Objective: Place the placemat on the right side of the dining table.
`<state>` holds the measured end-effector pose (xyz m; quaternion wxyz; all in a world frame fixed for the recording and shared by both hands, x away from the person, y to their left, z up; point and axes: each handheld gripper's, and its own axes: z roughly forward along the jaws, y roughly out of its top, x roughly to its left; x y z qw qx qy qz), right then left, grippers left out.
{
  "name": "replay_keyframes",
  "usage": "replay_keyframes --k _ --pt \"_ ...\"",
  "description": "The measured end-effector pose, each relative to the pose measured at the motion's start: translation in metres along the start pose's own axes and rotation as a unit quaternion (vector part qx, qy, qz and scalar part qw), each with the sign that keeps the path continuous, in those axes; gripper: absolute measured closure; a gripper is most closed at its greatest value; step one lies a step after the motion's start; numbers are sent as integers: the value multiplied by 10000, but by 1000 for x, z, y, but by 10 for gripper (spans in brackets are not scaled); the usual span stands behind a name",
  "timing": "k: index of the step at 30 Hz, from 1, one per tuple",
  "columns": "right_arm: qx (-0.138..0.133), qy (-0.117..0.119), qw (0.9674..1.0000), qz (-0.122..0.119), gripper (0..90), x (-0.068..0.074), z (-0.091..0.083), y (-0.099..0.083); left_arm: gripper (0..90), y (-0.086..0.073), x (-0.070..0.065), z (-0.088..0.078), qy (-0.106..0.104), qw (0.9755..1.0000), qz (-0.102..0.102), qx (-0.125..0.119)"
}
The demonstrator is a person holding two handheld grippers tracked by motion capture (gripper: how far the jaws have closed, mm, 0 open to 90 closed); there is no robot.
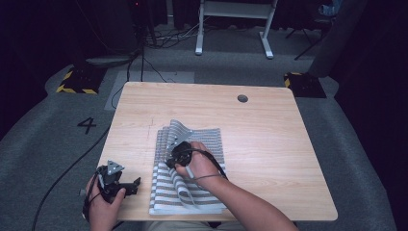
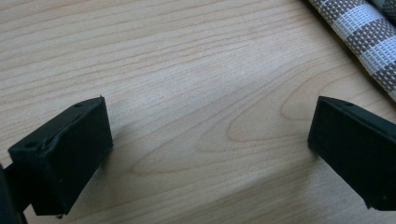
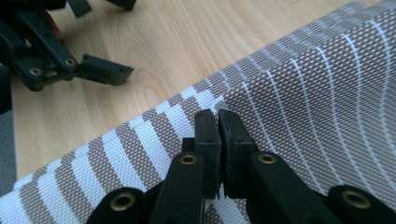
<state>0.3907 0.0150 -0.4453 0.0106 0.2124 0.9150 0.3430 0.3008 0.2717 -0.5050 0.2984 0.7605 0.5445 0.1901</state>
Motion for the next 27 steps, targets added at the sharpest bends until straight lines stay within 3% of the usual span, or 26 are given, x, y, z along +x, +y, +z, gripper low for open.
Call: replay_keyframes --k 5,6,7,12,13,15,19,27 --pt "-309 -85 9995 -36 880 -10 -32 0 0 0 0 0 -13 10000 -6 -4" --pt "-309 -85 9995 -36 880 -10 -32 0 0 0 0 0 -14 10000 -4 -3" --pt "-383 -154 9991 -38 880 -14 -46 0 0 0 0 0 -26 10000 -9 -1" --pt "-613 -310 9976 6 883 -24 -82 -3 0 1 0 1 -12 10000 -14 -5" --pt "-613 -310 9976 6 883 -24 -82 -3 0 1 0 1 -13 10000 -12 -5" --pt "-695 -432 9965 159 885 -30 -105 -6 0 1 0 1 -22 10000 -8 -8" --pt "-885 -523 9944 230 887 -38 -129 -9 0 2 1 2 -23 10000 -15 -3" --pt "-1075 -830 9906 182 888 -50 -171 -14 0 3 1 3 -2 10000 -23 -9"
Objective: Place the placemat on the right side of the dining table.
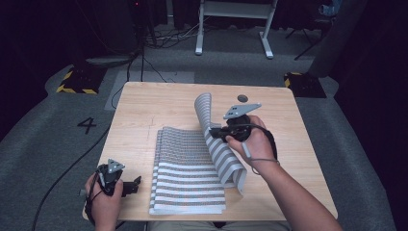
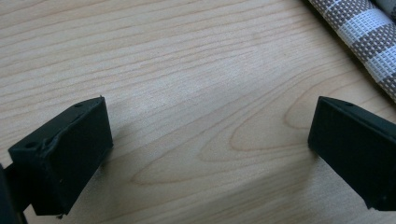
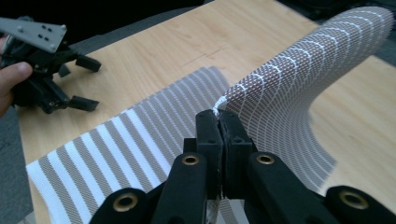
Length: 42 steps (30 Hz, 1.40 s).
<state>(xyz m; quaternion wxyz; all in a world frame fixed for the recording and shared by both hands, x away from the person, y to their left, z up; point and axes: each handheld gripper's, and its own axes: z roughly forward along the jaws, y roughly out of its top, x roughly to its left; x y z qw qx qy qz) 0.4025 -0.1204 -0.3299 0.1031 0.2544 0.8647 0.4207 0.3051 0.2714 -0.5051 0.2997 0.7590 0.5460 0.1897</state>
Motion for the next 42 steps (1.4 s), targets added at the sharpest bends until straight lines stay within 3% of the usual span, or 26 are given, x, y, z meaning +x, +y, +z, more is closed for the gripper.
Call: replay_keyframes --k 5,11,12,21,29,30,34,35,36,38,40,41,42 --pt "-208 -289 9993 143 890 -23 -30 -2 0 0 0 0 -3 10000 0 -3" --pt "-259 -536 9980 204 890 -38 -47 -5 0 0 0 0 -1 10000 0 0" --pt "-250 -680 9971 252 891 -45 -54 -7 0 0 0 0 -5 10000 0 -3" --pt "-248 -1121 9926 390 892 -76 -80 -16 0 0 0 0 -2 10000 0 2" --pt "-219 -1604 9849 610 892 -102 -112 -27 0 0 0 0 -10 10000 2 10" --pt "-195 -1739 9824 652 892 -110 -122 -29 0 0 0 0 -10 10000 2 15" --pt "-190 -1893 9789 749 892 -120 -135 -34 0 0 0 0 -8 10000 3 20" --pt "-175 -1959 9774 781 892 -124 -140 -36 0 0 0 0 -11 10000 3 18" --pt "-173 -2100 9736 880 892 -133 -150 -41 0 0 0 0 -11 10000 4 20" --pt "-172 -2151 9725 880 893 -135 -153 -43 0 0 0 0 -8 10000 3 20" --pt "-113 -2403 9665 896 892 -144 -165 -48 0 0 0 0 -6 10000 3 21" --pt "-113 -2403 9665 896 892 -144 -165 -48 0 0 0 0 -6 10000 3 21" --pt "-98 -2485 9645 889 893 -147 -169 -49 0 0 0 0 -11 10000 3 18"
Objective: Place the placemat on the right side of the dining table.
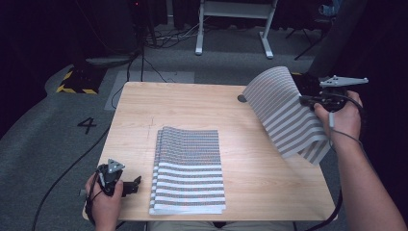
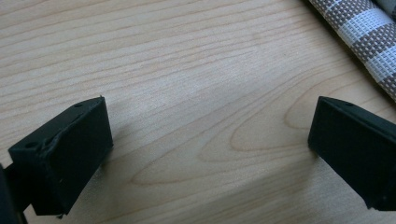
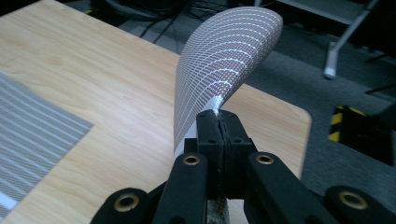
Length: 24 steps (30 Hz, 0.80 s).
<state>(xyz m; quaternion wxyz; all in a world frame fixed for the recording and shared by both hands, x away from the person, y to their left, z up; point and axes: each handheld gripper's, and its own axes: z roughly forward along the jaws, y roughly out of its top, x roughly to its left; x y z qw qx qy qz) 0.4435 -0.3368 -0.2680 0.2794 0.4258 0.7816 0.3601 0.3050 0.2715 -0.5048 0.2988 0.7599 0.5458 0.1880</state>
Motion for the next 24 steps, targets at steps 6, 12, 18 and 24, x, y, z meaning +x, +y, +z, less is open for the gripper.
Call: replay_keyframes --k 6,12,18,24 --pt "77 -485 9987 -135 893 -12 -7 -4 0 0 0 0 -3 10000 0 -11" --pt "479 -694 9950 -532 892 5 16 -22 0 0 0 0 -1 10000 1 0" --pt "686 -82 9935 -906 892 46 46 -42 0 0 0 0 -1 10000 0 0" --pt "932 400 9902 -957 889 70 72 -63 0 0 0 0 -4 10000 -1 -11"
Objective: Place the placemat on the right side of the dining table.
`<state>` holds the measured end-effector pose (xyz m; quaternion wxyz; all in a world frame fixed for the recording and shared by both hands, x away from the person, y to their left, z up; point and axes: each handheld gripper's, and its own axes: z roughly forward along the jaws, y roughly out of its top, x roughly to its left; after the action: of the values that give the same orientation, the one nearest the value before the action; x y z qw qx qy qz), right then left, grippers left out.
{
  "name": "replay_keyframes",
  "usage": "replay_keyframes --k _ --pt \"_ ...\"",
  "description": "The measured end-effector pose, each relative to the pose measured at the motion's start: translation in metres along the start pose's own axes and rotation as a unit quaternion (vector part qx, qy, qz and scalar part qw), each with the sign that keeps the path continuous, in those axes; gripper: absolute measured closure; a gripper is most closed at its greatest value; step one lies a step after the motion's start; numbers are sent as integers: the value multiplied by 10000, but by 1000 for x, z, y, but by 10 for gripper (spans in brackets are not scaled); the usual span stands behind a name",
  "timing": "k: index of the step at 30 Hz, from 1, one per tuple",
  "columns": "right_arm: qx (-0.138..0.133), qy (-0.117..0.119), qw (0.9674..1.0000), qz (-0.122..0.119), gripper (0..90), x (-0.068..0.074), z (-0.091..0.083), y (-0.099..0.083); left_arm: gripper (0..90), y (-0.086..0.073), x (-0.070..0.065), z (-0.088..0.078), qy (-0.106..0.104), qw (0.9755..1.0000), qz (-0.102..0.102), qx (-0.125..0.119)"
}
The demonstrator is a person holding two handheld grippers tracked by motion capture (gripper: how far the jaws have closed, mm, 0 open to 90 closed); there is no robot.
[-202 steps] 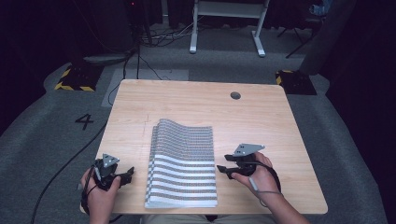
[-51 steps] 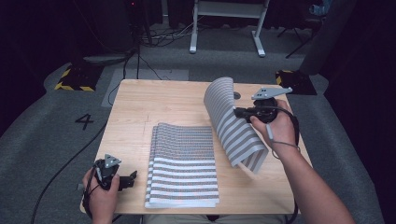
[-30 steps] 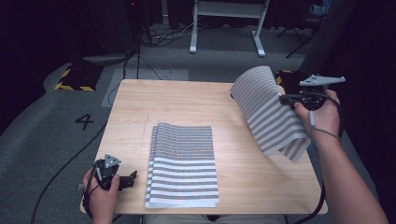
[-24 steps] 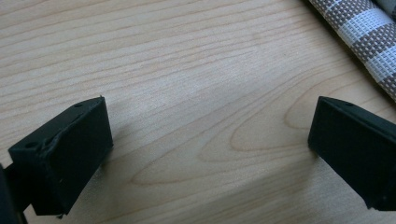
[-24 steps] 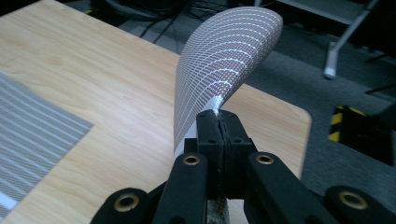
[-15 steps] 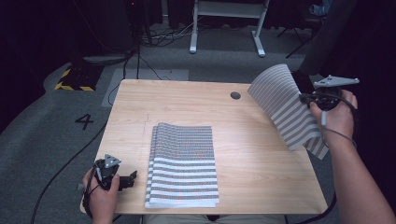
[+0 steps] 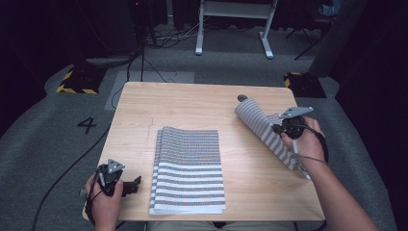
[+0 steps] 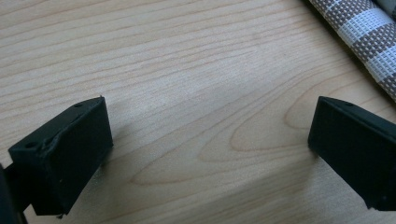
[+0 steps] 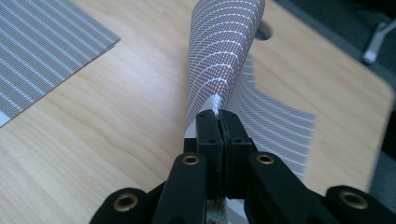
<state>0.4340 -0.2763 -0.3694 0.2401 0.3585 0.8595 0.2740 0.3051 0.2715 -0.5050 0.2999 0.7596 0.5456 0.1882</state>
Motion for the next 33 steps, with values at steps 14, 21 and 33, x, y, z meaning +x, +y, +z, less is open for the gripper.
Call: replay_keyframes --k 14,21,33 --pt "-435 1176 9913 394 504 30 35 -23 0 0 0 0 5 10000 1 0" --pt "-889 874 9872 993 428 7 11 -34 0 0 0 0 5 10000 2 0" --pt "-100 -506 9833 1743 490 -27 -2 -107 0 0 0 0 2 10000 1 0"
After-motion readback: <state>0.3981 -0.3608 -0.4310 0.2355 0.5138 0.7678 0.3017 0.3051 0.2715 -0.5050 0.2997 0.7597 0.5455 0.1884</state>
